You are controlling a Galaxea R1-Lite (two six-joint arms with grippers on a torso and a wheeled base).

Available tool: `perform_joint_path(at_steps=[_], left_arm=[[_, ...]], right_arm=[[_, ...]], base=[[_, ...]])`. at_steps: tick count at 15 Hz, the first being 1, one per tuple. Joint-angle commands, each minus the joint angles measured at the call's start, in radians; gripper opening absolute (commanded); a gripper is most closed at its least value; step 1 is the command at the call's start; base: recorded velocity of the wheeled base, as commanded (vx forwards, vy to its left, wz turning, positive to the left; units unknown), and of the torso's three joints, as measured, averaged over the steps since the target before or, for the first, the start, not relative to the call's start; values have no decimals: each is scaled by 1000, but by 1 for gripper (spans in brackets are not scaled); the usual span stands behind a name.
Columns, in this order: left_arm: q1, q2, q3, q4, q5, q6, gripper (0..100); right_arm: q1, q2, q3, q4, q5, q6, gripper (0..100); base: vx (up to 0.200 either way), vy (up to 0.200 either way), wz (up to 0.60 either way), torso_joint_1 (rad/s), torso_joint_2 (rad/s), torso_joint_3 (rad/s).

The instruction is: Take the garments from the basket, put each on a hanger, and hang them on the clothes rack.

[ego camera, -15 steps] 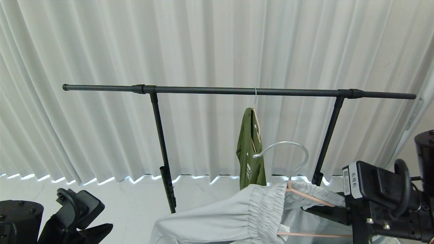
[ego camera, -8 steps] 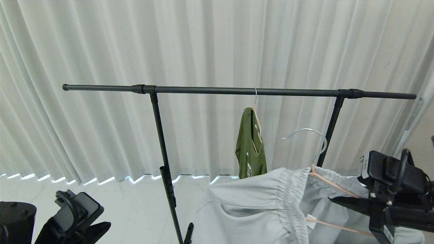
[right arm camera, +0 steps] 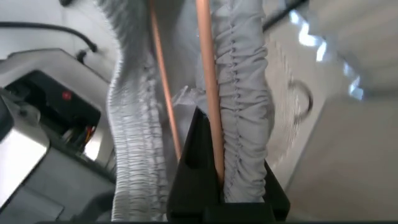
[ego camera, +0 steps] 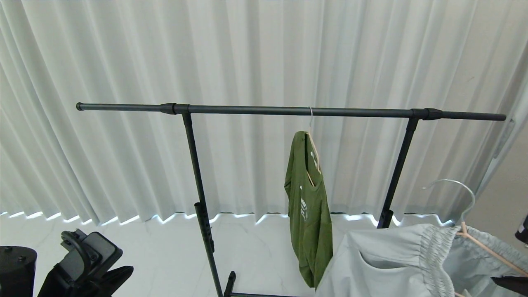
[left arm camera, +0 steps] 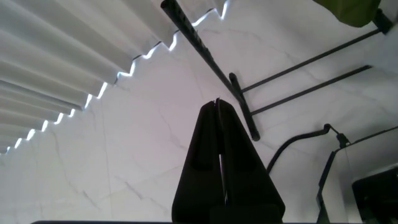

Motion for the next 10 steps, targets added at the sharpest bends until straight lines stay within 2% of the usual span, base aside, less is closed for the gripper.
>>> perform_joint_path(at_steps=[1,5,10], left_arm=[[0,-1,1,-1,13,2,0],[0,-19,1,-9,33,0,0],[-2,-44,7,-9,33,0,0]], right_arm=[[-89,-46,1,37,-40,0,0],[-167,-1,-16,17,-56,13,0],[-161,94,-106,-95,-38,169,0]], base=[[0,0,0,0,0,0],[0,0,0,0,0,0],[0,0,0,0,0,0]])
